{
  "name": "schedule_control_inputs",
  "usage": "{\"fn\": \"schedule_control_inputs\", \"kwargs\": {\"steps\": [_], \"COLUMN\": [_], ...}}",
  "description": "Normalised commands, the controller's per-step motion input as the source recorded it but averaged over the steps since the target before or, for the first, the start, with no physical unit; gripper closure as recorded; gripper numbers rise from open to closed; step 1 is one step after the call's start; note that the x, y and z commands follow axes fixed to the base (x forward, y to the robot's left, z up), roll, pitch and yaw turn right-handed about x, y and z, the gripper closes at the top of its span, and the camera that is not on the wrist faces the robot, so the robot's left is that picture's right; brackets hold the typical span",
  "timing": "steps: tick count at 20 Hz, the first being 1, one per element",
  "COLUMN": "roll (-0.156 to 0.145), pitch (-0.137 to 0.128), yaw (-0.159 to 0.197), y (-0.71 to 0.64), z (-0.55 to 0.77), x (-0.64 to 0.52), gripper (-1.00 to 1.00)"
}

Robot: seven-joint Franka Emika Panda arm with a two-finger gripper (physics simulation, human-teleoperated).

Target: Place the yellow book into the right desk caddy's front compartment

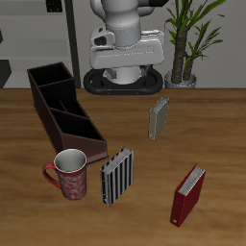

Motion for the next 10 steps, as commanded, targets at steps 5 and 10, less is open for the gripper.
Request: {"fn": "schedule_control_inputs", "kwargs": {"steps": [5,10], "roll": [-0.041,-0.034], "pitch": [0.014,-0.01], "yaw": [-0.035,-0.048], "y": [-0.02,0.1], "z": [-0.1,-0.05], "x": [-0.01,-0.14], "gripper": [-1.0,-1.0]}}
